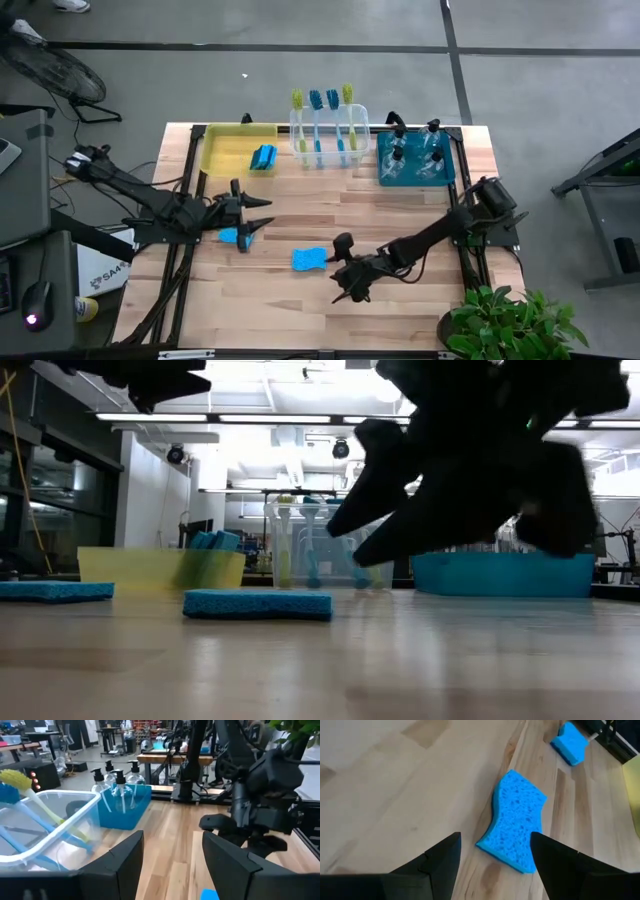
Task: Pick & Place Kitchen Sink Supplies
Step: Put the blue sponge into the yellow bin
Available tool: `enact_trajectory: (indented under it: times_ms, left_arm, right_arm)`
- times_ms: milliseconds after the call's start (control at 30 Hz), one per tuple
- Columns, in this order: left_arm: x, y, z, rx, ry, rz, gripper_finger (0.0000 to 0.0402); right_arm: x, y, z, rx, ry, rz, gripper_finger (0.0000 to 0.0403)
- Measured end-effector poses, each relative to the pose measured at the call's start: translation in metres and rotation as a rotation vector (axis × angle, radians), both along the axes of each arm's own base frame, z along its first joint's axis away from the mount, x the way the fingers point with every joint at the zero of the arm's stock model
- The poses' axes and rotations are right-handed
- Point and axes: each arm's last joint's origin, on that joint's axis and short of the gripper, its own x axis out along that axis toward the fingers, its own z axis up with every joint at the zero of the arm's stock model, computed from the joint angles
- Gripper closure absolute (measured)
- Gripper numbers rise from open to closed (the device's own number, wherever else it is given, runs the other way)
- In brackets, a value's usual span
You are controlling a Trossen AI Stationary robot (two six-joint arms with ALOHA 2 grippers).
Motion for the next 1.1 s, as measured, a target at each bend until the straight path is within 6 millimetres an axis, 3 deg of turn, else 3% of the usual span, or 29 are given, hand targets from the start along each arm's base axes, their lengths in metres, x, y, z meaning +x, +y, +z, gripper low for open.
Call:
enact_trajectory:
  times_ms: [600, 1100]
  left_arm:
    - [-0.004, -0.002, -0.026, -0.071, 0.022, 0.016, 0.0204]
    - [-0.004, -0.001, -0.028, -0.077, 0.021, 0.016, 0.0204]
  right_arm:
    - [0.012, -0.005, -0.031, -0.018, -0.010, -0.043, 0.0171]
    - [0.019, -0.011, -0.043, -0.013, -0.032, -0.079, 0.0171]
